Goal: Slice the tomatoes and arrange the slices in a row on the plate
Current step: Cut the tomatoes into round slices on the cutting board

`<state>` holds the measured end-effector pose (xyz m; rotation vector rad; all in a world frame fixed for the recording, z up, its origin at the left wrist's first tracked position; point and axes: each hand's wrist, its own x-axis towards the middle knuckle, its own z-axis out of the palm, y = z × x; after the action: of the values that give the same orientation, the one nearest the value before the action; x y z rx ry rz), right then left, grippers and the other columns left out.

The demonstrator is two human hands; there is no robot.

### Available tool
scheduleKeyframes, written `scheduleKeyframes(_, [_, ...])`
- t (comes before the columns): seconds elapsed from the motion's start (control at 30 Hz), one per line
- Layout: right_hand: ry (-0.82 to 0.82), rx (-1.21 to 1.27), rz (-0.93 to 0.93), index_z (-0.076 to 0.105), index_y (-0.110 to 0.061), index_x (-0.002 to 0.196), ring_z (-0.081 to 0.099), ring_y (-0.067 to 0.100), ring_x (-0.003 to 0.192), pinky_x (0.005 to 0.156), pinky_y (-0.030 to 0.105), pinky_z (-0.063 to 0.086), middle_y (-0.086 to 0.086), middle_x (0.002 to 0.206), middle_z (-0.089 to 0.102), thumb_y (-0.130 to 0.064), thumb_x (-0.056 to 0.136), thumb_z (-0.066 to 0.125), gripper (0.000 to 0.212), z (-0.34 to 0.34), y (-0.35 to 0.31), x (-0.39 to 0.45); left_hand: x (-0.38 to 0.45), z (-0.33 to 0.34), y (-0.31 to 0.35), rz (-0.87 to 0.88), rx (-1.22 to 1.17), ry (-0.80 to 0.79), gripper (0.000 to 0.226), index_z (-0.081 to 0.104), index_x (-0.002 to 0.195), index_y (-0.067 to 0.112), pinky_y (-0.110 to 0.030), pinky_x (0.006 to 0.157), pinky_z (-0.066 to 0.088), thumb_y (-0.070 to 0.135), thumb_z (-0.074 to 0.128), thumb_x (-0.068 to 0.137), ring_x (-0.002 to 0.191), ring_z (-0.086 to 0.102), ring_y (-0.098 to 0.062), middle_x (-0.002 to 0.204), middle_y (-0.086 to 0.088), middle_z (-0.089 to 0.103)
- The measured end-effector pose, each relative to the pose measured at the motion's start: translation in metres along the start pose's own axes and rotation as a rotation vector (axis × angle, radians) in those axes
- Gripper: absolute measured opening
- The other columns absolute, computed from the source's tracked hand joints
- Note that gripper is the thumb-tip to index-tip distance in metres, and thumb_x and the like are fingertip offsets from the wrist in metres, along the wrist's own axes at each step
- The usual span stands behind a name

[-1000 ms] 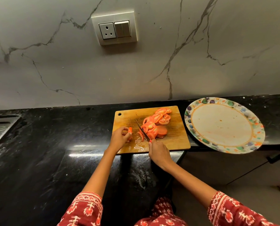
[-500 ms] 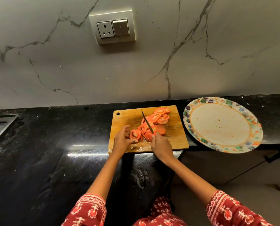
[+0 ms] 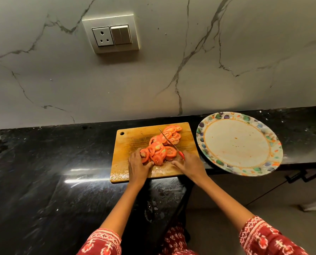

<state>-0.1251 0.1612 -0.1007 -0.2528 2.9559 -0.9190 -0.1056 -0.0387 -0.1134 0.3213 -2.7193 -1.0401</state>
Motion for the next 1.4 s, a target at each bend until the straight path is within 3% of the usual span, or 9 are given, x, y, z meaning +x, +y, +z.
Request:
scheduleKeyframes(0.23, [0.081,-0.049,0.034,0.060,-0.007,0.088,0.062,0.024,0.085,0.065,0.029,0.040,0.008,0.089,0.066,-0.040,0.084,0.064,0.033,0.006,-0.024,0.025,-0.005,0.009,0.013,0.040,-0.087,0.003,0.074,0.048,0.123,0.014,-0.026,0.087,0.037,0.032,0.083,0.061,0.110,0.049,-0.020,0.118,-0.003,0.057])
scheduleKeyframes(0.53, [0.014,0.089,0.047,0.059,-0.012,0.090,0.055,0.016,0.069,0.061,0.027,0.045,0.000,0.076,0.059,-0.040,0.081,0.068,0.031,-0.001,-0.024,0.043,0.019,0.006,0.012,0.051,-0.043,0.022,0.059,0.051,0.118,0.009,-0.028,0.088,0.042,0.021,0.080,0.068,0.107,0.052,-0.022,0.115,-0.007,0.057])
scheduleKeyframes(0.6, [0.058,0.129,0.092,0.053,-0.015,0.090,0.052,0.016,0.066,0.056,0.023,0.038,-0.006,0.069,0.052,-0.040,0.087,0.062,0.027,-0.012,-0.016,0.043,0.026,0.004,0.008,0.039,-0.041,0.002,0.060,0.051,0.119,0.010,-0.033,0.089,0.046,0.022,0.080,0.068,0.106,0.053,-0.023,0.115,-0.006,0.057])
scheduleKeyframes(0.73, [0.104,0.102,0.139,0.052,-0.005,0.101,0.061,0.030,0.078,0.058,0.028,0.036,0.012,0.085,0.063,-0.038,0.096,0.047,0.033,-0.018,-0.003,0.035,0.027,0.001,0.001,0.027,-0.006,-0.008,0.059,0.051,0.121,0.011,-0.038,0.088,0.048,0.023,0.078,0.070,0.108,0.053,-0.023,0.118,-0.006,0.057])
scheduleKeyframes(0.83, [0.091,0.052,0.145,0.051,-0.004,0.100,0.060,0.032,0.080,0.057,0.030,0.030,0.015,0.088,0.063,-0.033,0.100,0.038,0.032,-0.017,0.000,0.023,0.022,0.002,0.004,0.058,-0.012,0.044,0.051,0.054,0.119,0.011,-0.035,0.089,0.045,0.016,0.075,0.074,0.107,0.053,-0.026,0.116,-0.008,0.059])
scheduleKeyframes(1.0, [0.153,0.072,0.135,0.051,-0.008,0.093,0.050,0.021,0.066,0.057,0.029,0.029,0.002,0.073,0.051,-0.024,0.100,0.035,0.024,-0.024,-0.012,0.004,0.005,-0.004,0.006,0.015,-0.003,0.051,0.039,0.055,0.116,0.008,-0.036,0.088,0.045,0.009,0.067,0.079,0.106,0.053,-0.026,0.113,-0.009,0.059])
scheduleKeyframes(1.17, [0.161,0.177,0.098,0.047,-0.012,0.079,0.036,0.008,0.050,0.046,0.024,0.022,-0.005,0.059,0.037,-0.020,0.095,0.044,0.018,-0.018,-0.026,-0.008,-0.016,-0.024,-0.005,-0.022,-0.009,0.096,0.031,0.062,0.108,0.002,-0.031,0.083,0.041,-0.002,0.063,0.078,0.098,0.058,-0.027,0.105,-0.012,0.065])
scheduleKeyframes(1.4, [0.086,0.250,-0.038,0.053,-0.007,0.083,0.042,0.017,0.073,0.062,0.023,0.024,0.004,0.081,0.047,-0.009,0.090,0.050,0.008,0.001,-0.064,-0.020,-0.032,-0.056,-0.034,-0.144,-0.023,0.178,0.026,0.063,0.110,0.003,-0.039,0.086,0.046,0.005,0.062,0.084,0.100,0.060,-0.032,0.109,-0.015,0.066])
